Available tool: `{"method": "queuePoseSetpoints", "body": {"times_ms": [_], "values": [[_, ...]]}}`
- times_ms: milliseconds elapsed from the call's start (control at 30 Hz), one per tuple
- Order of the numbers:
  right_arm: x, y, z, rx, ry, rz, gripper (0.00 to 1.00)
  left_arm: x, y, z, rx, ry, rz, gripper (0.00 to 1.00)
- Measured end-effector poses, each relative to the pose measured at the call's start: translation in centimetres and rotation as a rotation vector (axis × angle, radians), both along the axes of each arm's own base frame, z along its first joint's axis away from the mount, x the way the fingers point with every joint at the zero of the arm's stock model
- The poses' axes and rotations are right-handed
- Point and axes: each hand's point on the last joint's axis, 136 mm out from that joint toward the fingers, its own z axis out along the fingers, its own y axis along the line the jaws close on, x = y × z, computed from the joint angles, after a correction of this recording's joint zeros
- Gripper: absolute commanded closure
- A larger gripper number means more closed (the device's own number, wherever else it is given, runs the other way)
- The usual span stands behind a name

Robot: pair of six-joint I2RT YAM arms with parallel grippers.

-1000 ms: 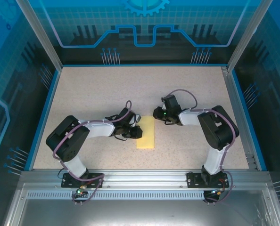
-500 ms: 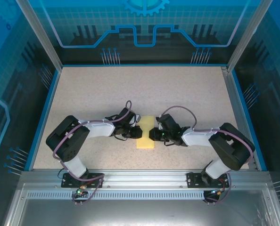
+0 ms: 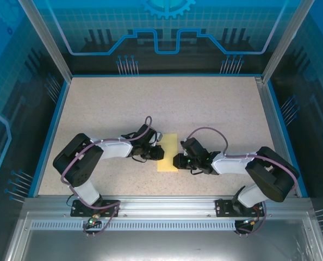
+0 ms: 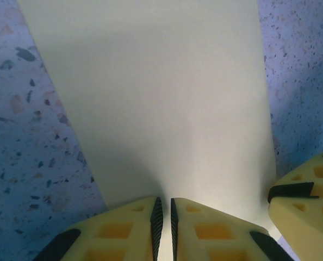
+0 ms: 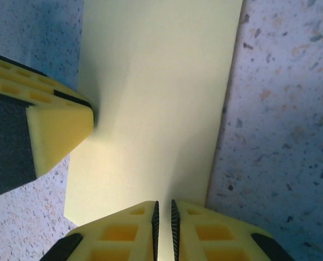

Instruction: Fold a paper plane with a square sheet of paper (pick it up from the middle)

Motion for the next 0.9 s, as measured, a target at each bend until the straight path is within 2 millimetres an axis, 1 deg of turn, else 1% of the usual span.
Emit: {"method": "queuePoseSetpoints", "body": {"times_ms": [100, 400, 467, 533, 600, 667, 733, 900], "values": [[-0.4, -0.2, -0.3, -0.02, 0.004, 0.011, 0.84, 0.0, 0.0, 0.0, 0.0, 0.001, 0.0, 0.81], [-1.9, -0.3, -0.2, -0.059, 0.0, 0.047, 0.84, -0.1, 0.1, 0.1, 0.001, 0.003, 0.0, 0.81], [-2.4, -0.3, 0.3, -0.065, -0.009, 0.056, 0.84, -0.1, 0.1, 0.1, 0.001, 0.003, 0.0, 0.81], [-2.6, 0.0, 1.2, -0.046, -0.029, 0.067, 0.84, -0.1, 0.1, 0.1, 0.001, 0.003, 0.0, 0.81], [-2.6, 0.4, 2.1, -0.021, -0.049, 0.07, 0.84, -0.1, 0.1, 0.1, 0.001, 0.003, 0.0, 0.81], [-2.5, 0.6, 2.3, -0.01, -0.055, 0.07, 0.84, -0.1, 0.1, 0.1, 0.001, 0.003, 0.0, 0.81], [-2.5, 0.8, 1.9, -0.01, -0.046, 0.069, 0.84, -0.1, 0.1, 0.1, 0.001, 0.003, 0.0, 0.81], [-3.0, 0.7, -0.1, -0.045, 0.004, 0.083, 0.84, -0.2, 0.1, 0.1, 0.002, 0.005, 0.0, 0.81]]}}
